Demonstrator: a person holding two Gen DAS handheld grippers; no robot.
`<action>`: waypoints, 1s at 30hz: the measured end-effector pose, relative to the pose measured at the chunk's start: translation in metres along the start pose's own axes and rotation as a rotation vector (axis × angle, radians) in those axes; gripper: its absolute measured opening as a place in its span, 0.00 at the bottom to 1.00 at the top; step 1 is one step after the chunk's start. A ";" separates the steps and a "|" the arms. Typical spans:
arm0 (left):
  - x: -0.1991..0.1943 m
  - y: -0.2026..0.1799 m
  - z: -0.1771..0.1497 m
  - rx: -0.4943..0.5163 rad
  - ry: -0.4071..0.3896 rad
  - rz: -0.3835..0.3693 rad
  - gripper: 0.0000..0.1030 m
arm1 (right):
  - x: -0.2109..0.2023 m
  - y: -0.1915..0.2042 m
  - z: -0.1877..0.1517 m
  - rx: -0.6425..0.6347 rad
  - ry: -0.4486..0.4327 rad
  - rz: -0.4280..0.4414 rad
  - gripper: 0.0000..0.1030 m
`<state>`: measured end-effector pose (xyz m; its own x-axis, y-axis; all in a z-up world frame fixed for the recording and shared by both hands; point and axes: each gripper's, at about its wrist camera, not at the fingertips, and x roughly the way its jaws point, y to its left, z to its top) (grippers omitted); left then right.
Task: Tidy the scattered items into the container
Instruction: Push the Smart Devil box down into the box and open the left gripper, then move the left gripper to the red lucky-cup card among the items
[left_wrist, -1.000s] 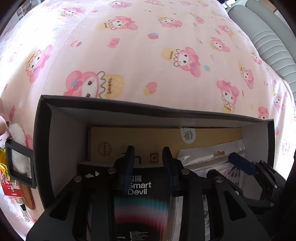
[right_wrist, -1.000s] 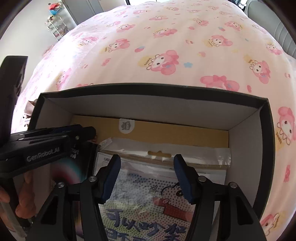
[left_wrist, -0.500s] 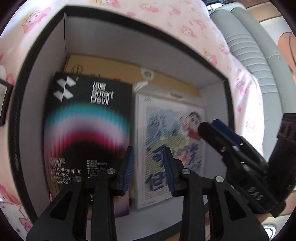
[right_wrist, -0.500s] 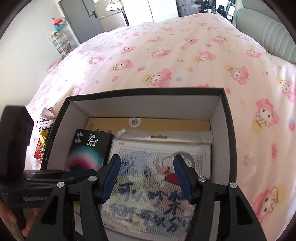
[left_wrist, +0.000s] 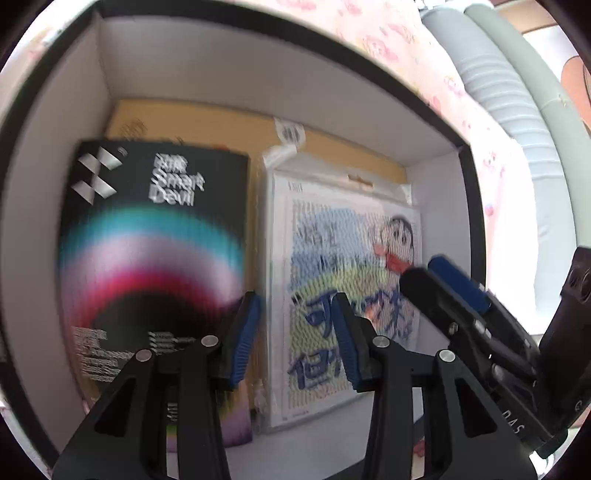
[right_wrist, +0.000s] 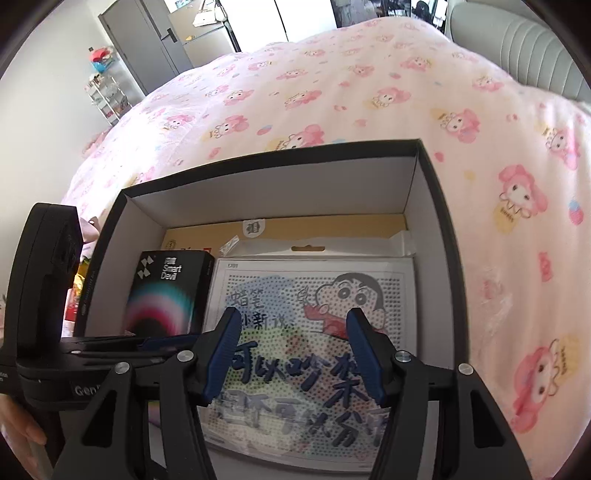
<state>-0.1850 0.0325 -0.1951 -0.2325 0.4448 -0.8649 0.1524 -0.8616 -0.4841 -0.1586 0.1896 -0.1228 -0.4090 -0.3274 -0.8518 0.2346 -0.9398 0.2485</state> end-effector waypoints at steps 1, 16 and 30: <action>-0.003 0.000 0.001 0.001 -0.018 0.001 0.38 | 0.000 0.001 -0.001 -0.005 0.001 0.004 0.55; -0.026 -0.015 -0.006 0.068 -0.129 0.079 0.36 | 0.002 0.002 -0.006 0.007 0.008 -0.047 0.55; -0.103 -0.036 -0.080 0.265 -0.233 0.113 0.36 | -0.083 0.036 -0.057 0.017 -0.135 -0.069 0.55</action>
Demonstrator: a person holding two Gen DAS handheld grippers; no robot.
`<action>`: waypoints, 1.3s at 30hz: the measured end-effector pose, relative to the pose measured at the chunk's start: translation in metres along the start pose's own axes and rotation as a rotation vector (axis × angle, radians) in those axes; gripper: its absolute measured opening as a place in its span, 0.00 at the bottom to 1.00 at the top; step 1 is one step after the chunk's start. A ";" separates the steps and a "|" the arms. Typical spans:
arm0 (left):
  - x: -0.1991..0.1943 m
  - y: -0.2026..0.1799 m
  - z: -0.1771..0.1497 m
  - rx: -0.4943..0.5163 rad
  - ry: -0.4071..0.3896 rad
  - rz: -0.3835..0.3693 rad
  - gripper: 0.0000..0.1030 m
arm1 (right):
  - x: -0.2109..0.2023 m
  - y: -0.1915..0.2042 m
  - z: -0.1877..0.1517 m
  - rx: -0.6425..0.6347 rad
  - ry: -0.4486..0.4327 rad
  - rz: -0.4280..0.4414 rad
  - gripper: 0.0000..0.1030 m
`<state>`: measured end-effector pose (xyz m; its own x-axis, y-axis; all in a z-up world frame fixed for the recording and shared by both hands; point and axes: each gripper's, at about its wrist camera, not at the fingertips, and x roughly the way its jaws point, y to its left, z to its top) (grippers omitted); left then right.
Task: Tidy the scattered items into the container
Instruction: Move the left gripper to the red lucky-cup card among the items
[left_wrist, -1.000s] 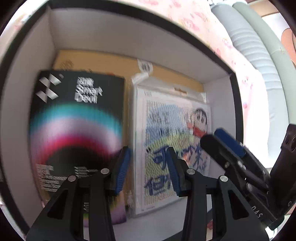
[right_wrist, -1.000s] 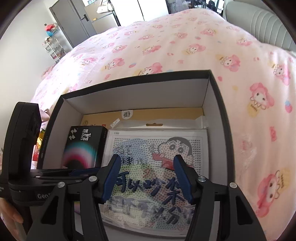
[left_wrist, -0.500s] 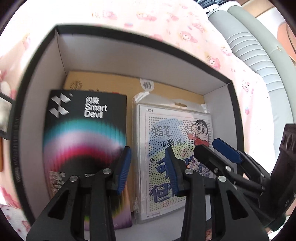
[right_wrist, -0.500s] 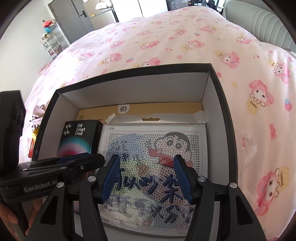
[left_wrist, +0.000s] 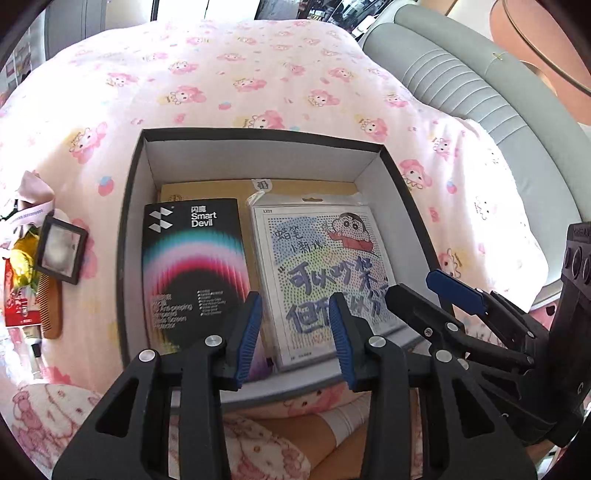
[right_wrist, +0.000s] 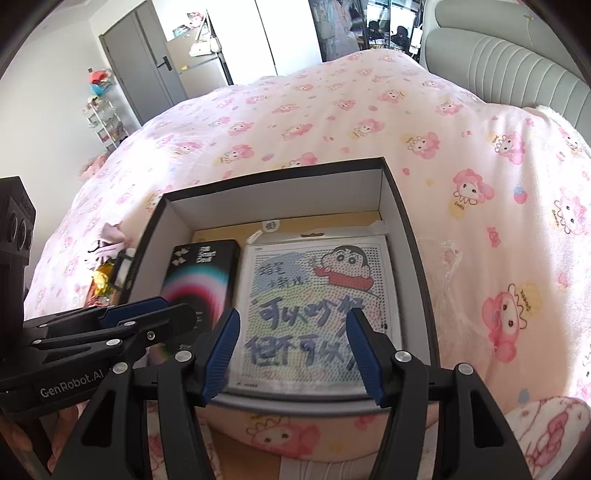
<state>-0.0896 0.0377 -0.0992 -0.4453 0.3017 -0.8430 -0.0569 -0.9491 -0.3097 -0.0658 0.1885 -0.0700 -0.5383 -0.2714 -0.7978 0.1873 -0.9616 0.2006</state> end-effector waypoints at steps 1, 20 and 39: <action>-0.007 0.000 -0.002 0.004 -0.008 0.006 0.36 | -0.004 0.002 -0.001 -0.005 -0.001 0.003 0.55; -0.093 0.121 -0.057 -0.190 -0.084 0.106 0.36 | -0.001 0.149 -0.017 -0.235 0.036 0.158 0.55; -0.089 0.329 -0.095 -0.594 -0.161 0.108 0.37 | 0.121 0.281 0.006 -0.400 0.330 0.351 0.55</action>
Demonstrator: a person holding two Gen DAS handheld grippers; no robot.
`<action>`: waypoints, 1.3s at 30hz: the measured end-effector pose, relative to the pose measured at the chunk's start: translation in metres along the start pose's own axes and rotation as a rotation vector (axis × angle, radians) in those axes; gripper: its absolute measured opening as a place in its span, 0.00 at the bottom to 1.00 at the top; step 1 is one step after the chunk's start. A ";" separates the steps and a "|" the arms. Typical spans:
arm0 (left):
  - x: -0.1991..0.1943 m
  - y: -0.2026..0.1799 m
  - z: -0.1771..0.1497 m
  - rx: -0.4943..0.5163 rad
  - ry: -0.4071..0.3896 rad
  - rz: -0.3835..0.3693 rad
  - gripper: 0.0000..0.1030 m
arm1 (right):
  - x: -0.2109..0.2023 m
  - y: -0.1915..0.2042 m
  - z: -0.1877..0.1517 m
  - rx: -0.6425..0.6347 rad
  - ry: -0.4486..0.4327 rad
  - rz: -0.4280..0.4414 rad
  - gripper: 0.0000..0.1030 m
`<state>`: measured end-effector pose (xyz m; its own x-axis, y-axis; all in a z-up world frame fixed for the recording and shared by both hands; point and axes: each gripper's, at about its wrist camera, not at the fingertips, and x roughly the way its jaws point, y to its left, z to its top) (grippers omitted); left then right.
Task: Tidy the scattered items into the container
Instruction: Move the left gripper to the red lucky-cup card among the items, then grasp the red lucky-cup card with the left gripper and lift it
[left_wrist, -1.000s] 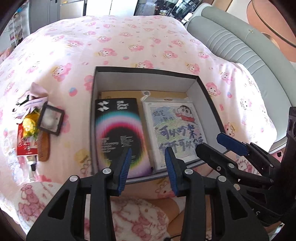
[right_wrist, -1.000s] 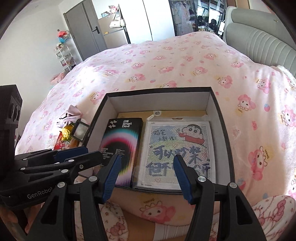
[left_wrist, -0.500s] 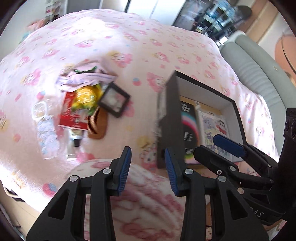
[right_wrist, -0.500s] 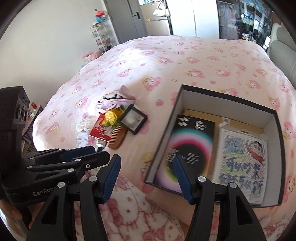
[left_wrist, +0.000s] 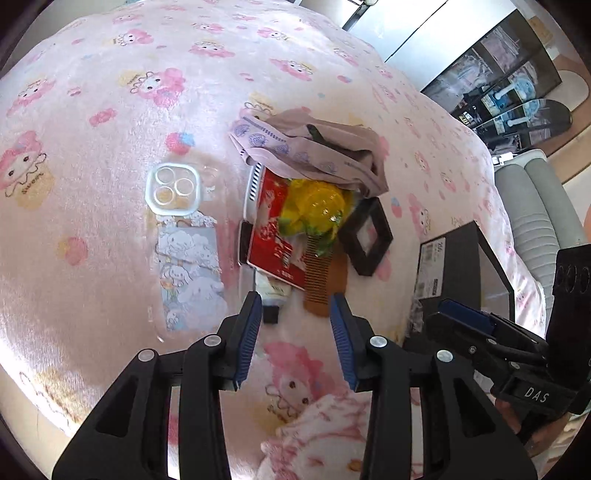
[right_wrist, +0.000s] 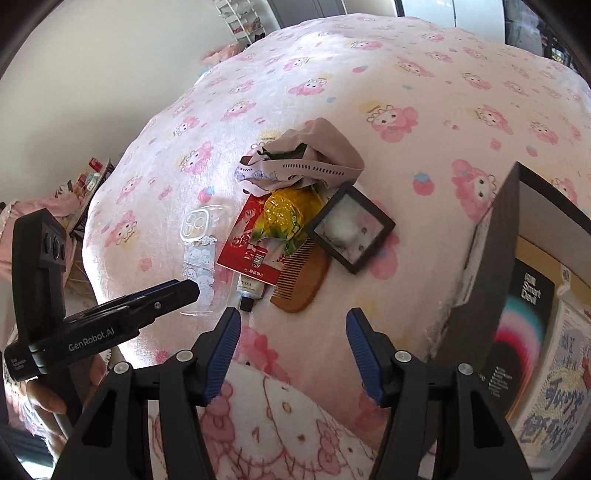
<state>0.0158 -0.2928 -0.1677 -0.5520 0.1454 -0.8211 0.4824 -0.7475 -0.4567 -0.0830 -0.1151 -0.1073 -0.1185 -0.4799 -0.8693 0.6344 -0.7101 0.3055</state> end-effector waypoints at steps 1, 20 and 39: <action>0.006 0.005 0.005 -0.011 0.002 -0.003 0.37 | 0.009 0.002 0.006 -0.006 0.017 0.002 0.55; 0.061 0.018 0.036 -0.049 0.086 -0.165 0.18 | 0.095 -0.005 0.035 -0.002 0.168 0.020 0.50; 0.025 0.058 -0.014 -0.143 0.074 -0.171 0.05 | 0.088 0.006 0.032 -0.064 0.200 0.072 0.50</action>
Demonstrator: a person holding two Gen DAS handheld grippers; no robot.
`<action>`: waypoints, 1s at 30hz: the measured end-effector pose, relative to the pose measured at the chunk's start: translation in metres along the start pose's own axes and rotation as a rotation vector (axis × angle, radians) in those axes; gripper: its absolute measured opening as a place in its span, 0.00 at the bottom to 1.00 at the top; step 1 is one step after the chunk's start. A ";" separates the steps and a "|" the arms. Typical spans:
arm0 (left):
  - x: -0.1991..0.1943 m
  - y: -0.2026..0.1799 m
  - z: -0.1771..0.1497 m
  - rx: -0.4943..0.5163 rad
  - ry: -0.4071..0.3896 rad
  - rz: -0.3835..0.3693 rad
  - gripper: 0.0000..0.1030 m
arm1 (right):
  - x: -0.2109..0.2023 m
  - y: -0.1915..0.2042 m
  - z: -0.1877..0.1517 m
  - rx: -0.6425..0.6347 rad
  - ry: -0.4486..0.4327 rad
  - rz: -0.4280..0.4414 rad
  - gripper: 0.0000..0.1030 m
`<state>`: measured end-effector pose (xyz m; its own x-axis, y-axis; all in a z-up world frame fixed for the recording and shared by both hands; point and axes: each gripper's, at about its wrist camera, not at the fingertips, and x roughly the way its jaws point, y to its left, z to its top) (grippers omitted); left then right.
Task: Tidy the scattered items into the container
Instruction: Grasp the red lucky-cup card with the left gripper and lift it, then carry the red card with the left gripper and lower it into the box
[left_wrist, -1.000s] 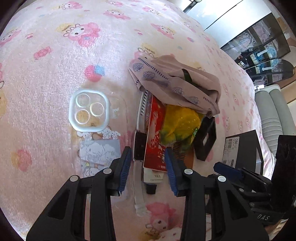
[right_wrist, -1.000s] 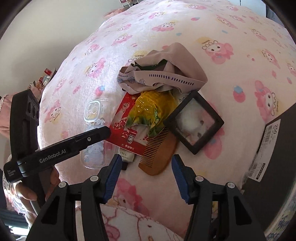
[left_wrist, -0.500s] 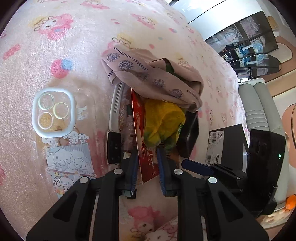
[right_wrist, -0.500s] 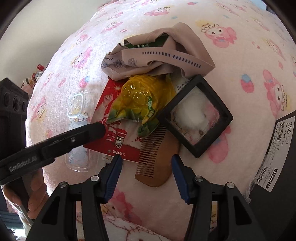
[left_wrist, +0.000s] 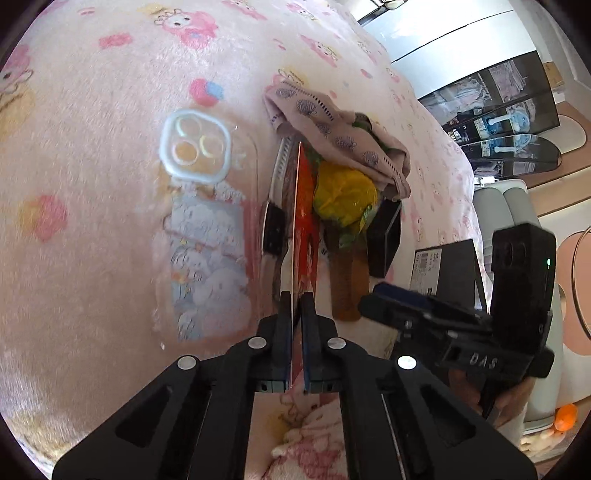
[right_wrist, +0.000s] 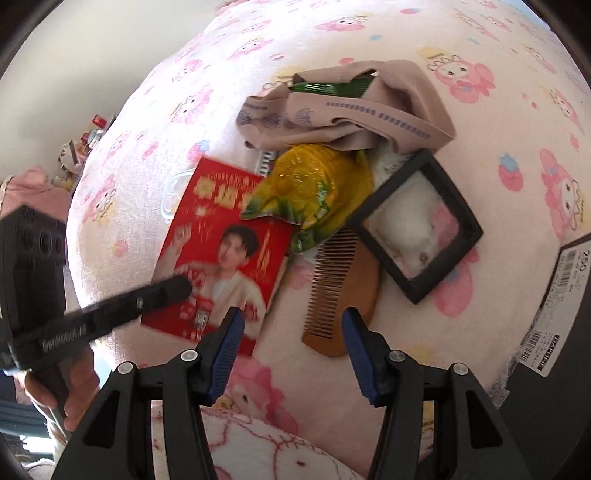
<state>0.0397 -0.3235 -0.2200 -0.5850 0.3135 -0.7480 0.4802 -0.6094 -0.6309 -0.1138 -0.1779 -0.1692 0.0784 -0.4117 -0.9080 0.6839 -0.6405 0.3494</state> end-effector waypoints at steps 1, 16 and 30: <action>0.002 0.000 -0.005 0.007 0.015 0.020 0.09 | 0.003 0.002 0.001 -0.010 0.010 0.001 0.50; 0.032 -0.002 0.025 0.043 0.019 0.094 0.26 | 0.042 0.000 0.020 -0.013 0.142 0.113 0.50; -0.060 -0.059 0.009 0.132 -0.139 0.014 0.23 | -0.070 0.047 0.008 -0.120 -0.196 0.031 0.34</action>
<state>0.0411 -0.3127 -0.1357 -0.6675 0.2063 -0.7154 0.4047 -0.7060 -0.5812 -0.0930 -0.1848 -0.0874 -0.0340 -0.5557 -0.8307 0.7653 -0.5490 0.3359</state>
